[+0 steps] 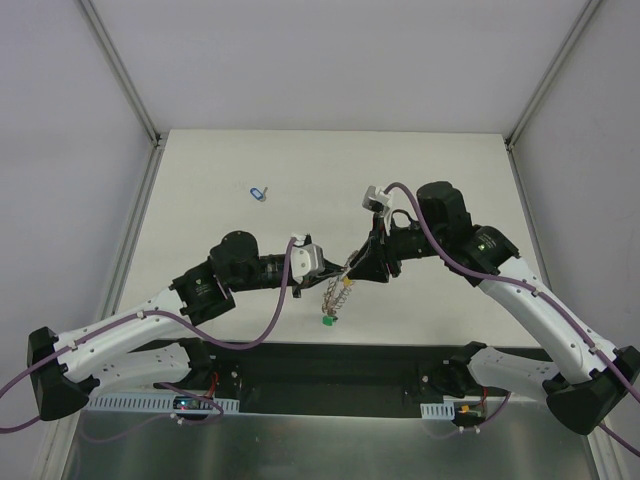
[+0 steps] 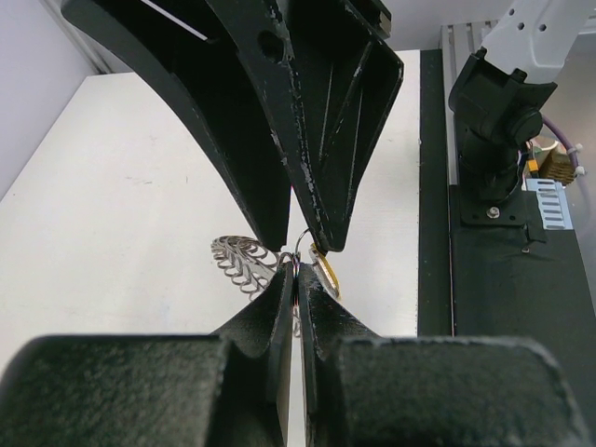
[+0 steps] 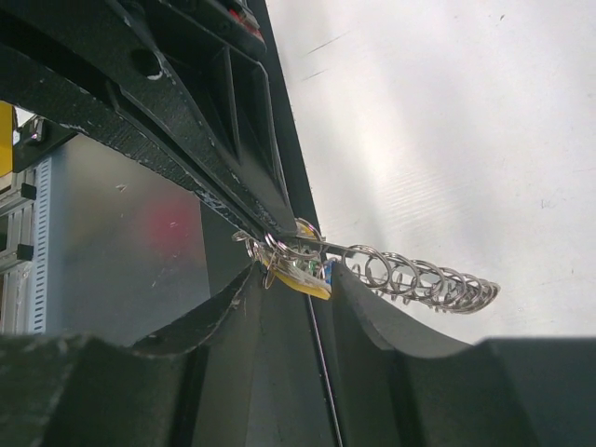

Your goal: Put the keys on the keyring

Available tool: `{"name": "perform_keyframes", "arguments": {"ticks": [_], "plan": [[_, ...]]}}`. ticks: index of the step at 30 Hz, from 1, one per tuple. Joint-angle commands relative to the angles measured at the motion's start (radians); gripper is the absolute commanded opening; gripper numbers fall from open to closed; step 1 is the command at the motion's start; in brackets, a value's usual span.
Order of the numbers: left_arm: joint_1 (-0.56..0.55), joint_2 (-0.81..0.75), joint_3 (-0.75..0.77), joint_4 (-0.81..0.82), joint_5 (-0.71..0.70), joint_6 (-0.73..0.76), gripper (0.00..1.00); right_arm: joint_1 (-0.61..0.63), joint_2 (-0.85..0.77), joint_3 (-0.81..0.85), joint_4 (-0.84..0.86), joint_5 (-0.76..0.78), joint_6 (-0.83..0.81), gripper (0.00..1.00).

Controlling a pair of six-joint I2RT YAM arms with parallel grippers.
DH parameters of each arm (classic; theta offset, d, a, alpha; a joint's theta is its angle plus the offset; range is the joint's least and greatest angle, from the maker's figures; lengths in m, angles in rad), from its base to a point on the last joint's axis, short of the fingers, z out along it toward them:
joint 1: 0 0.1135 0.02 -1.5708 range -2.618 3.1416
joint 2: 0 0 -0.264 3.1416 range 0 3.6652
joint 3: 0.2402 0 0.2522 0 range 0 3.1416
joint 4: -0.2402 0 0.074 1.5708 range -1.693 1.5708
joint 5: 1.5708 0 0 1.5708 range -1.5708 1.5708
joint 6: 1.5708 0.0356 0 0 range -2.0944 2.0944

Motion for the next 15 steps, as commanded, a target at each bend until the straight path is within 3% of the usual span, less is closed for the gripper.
{"name": "perform_keyframes", "arguments": {"ticks": [1,10,15], "plan": [[-0.015,-0.002,0.035,0.045,-0.008,0.015,0.0,0.006,-0.019,0.034,0.033,0.015,0.019,0.39],[-0.015,0.0,0.035,0.042,-0.012,0.015,0.0,0.004,-0.014,0.049,0.021,0.008,0.018,0.38],[-0.013,0.003,0.035,0.042,-0.02,0.014,0.0,0.007,-0.007,0.04,0.024,0.0,0.021,0.26]]}}
